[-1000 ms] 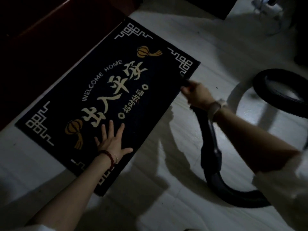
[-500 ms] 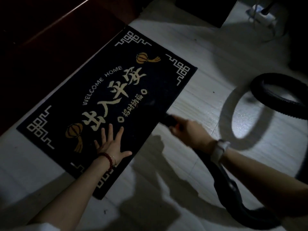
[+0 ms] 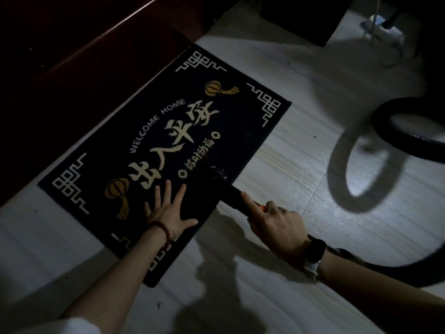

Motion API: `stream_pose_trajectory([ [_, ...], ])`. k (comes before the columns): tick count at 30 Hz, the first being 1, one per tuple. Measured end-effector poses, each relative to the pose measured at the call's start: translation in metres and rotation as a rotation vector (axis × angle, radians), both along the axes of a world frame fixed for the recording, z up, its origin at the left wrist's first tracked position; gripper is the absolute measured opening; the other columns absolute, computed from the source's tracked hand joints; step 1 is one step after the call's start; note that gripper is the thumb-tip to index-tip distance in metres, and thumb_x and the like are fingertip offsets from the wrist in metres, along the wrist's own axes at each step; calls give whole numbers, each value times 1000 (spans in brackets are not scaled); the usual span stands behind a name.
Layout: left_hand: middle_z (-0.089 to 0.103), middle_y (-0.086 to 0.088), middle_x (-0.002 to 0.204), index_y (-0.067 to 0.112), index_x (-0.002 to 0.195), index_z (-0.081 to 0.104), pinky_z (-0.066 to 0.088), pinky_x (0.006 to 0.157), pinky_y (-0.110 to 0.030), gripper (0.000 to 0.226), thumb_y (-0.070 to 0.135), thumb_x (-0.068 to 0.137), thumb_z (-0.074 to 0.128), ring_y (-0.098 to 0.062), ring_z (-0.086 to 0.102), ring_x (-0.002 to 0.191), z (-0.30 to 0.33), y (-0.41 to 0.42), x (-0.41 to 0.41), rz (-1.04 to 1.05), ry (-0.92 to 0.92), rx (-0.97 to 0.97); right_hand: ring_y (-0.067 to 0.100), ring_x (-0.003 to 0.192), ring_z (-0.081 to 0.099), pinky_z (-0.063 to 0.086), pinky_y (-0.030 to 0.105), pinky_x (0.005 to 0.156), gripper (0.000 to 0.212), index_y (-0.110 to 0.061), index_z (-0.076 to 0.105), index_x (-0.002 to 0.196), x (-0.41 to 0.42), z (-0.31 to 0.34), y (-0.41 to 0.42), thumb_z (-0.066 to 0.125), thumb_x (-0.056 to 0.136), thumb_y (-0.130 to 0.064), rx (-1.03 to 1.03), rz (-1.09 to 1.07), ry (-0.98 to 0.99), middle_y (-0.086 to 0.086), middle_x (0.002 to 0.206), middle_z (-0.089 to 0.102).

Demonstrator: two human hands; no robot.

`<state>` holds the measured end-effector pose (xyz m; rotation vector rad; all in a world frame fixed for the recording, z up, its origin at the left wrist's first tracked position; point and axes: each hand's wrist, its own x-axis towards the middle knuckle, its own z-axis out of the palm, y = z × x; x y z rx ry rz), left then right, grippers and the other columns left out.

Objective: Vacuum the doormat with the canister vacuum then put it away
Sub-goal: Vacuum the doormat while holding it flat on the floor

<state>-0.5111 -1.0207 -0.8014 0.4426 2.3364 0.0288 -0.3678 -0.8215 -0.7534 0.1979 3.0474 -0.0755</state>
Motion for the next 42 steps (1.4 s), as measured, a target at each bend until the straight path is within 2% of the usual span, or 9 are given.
stream_pose_trajectory([
  [6, 5, 2, 158, 28, 147, 18, 9, 116, -53, 68, 38, 90, 53, -20, 0, 146, 3, -13, -3, 93, 162, 290, 16, 33, 43, 13, 17, 34, 69, -26, 48, 130, 3, 8, -1, 76, 68, -40, 30, 14, -18, 3, 55, 51],
  [11, 61, -2, 124, 12, 117, 64, 39, 102, -47, 51, 41, 86, 36, -12, 40, 121, 6, -19, -7, -6, 416, 758, 16, 35, 41, 20, 21, 36, 67, -25, 50, 129, 27, 7, -17, 77, 68, -36, 11, 101, -26, 3, 57, 49],
  [17, 53, 15, 132, 26, 126, 57, 21, 107, -32, 78, 61, 76, 8, -9, 32, 128, 8, -7, -6, -82, 143, 554, 16, 35, 41, 18, 19, 40, 72, -25, 45, 128, 34, 10, -20, 78, 66, -37, -6, 151, 18, 2, 56, 50],
  [21, 45, 17, 139, 26, 128, 55, 16, 107, -30, 52, 47, 97, 19, -8, 25, 132, 7, -3, -14, -93, 112, 364, 16, 35, 43, 20, 19, 39, 73, -26, 45, 127, 34, 14, -21, 79, 64, -39, -9, 160, 40, 2, 56, 50],
  [29, 61, 4, 112, 16, 114, 66, 35, 104, -30, 58, 50, 87, 27, -15, 47, 117, 21, -6, -17, 372, -82, 707, 18, 36, 44, 25, 21, 35, 67, -28, 42, 129, 36, 11, -28, 73, 71, -39, -33, 169, 36, 2, 58, 51],
  [31, 66, -3, 109, 18, 101, 71, 41, 101, -34, 52, 51, 89, 33, -19, 55, 110, 22, -4, -14, 350, -178, 611, 18, 37, 44, 24, 21, 35, 62, -28, 41, 130, 37, 11, -30, 69, 75, -37, -27, 175, 41, 2, 58, 51],
  [34, 65, -12, 91, 18, 72, 62, 41, 93, -37, 49, 44, 98, 30, -30, 58, 100, 22, -1, -8, 133, -77, 306, 17, 36, 43, 22, 22, 36, 70, -27, 42, 129, 38, 13, -32, 76, 69, -37, -46, 191, 7, 2, 57, 51],
  [38, 62, -12, 107, -3, 99, 66, 45, 89, -34, 54, 42, 96, 36, -27, 58, 102, 25, -18, -12, 376, 42, 546, 17, 34, 45, 21, 20, 34, 72, -29, 43, 128, 30, 15, -27, 78, 66, -40, -53, 160, 18, 1, 56, 53],
  [42, 57, -11, 122, 6, 119, 61, 40, 90, -26, 33, 23, 97, 42, -24, 53, 114, 32, -55, -10, 450, 189, 639, 20, 46, 55, 40, 24, 41, 66, -34, 30, 142, 6, 30, -5, 60, 83, -45, -125, 9, -67, 2, 70, 58],
])
